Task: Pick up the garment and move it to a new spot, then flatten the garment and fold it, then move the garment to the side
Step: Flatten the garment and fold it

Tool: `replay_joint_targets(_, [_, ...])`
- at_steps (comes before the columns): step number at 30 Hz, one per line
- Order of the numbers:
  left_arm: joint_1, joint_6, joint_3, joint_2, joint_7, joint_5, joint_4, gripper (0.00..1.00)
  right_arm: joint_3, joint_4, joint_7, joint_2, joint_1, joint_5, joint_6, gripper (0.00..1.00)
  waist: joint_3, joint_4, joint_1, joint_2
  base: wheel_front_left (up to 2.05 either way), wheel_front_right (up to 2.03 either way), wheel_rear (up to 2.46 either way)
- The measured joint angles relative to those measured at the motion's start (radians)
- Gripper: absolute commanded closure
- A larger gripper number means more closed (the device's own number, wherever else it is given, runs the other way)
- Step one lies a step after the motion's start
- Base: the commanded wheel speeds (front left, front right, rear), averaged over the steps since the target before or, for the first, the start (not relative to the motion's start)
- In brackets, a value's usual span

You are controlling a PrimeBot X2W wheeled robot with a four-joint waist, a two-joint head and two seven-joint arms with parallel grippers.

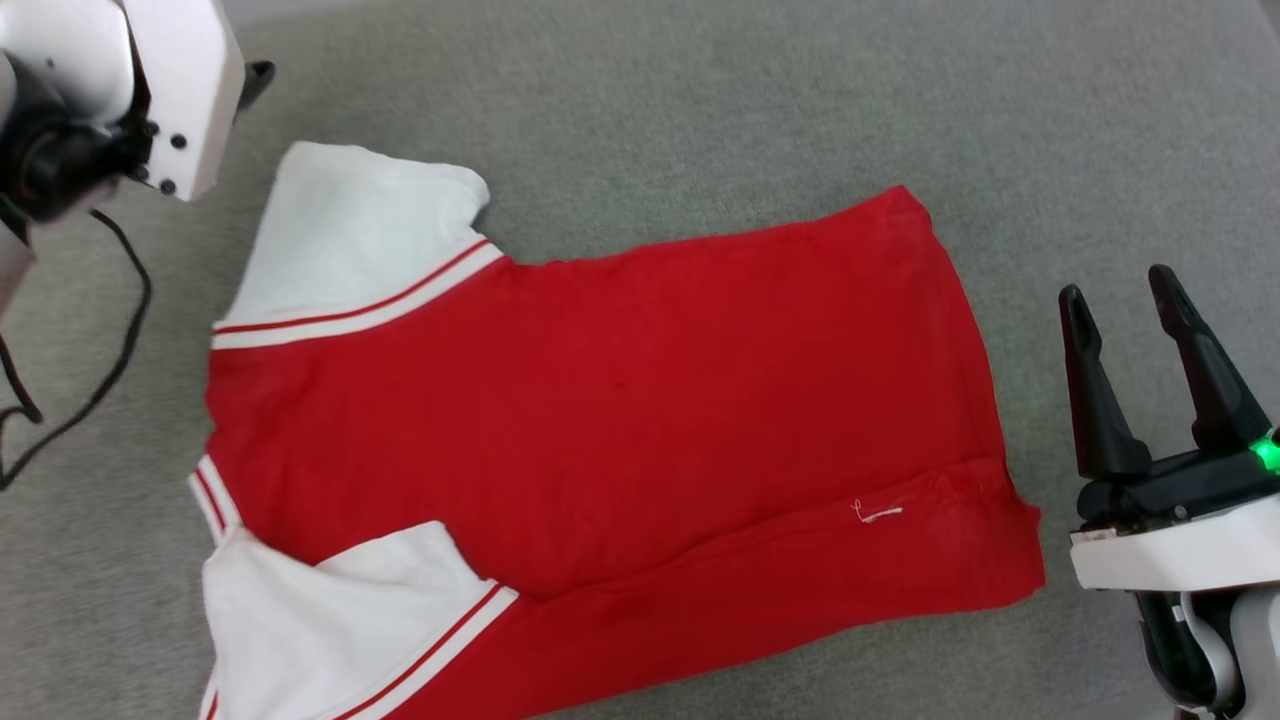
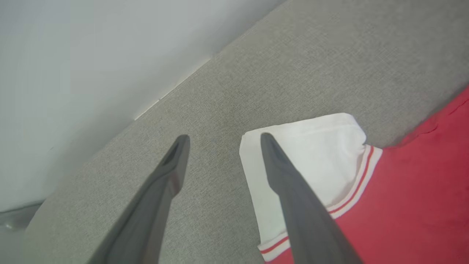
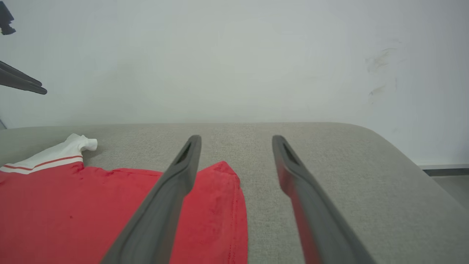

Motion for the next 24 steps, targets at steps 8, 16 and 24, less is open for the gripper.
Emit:
replay_joint_targets(8, [-0.086, -0.02, -0.061, 0.024, 0.288, -0.023, -0.002, 0.0, 0.022, -0.019, 0.005, 0.016, -0.042, -0.026, 0.0, 0.0, 0.115, -0.052, 0.0, 0.0, 0.0, 0.0, 0.0])
replay_joint_targets(16, [-0.101, -0.024, -0.082, 0.044, 0.351, -0.023, -0.01, 0.0, 0.051, 0.011, -0.002, 0.014, -0.078, -0.031, 0.0, 0.0, 0.197, -0.092, 0.0, 0.0, 0.0, 0.0, 0.0])
replay_joint_targets(24, [-0.103, -0.039, -0.103, 0.049, 0.357, -0.025, -0.029, 1.0, 0.06, 0.048, -0.01, 0.007, -0.099, -0.031, 0.0, 0.0, 0.193, -0.089, 0.0, 0.0, 0.0, 0.0, 0.0])
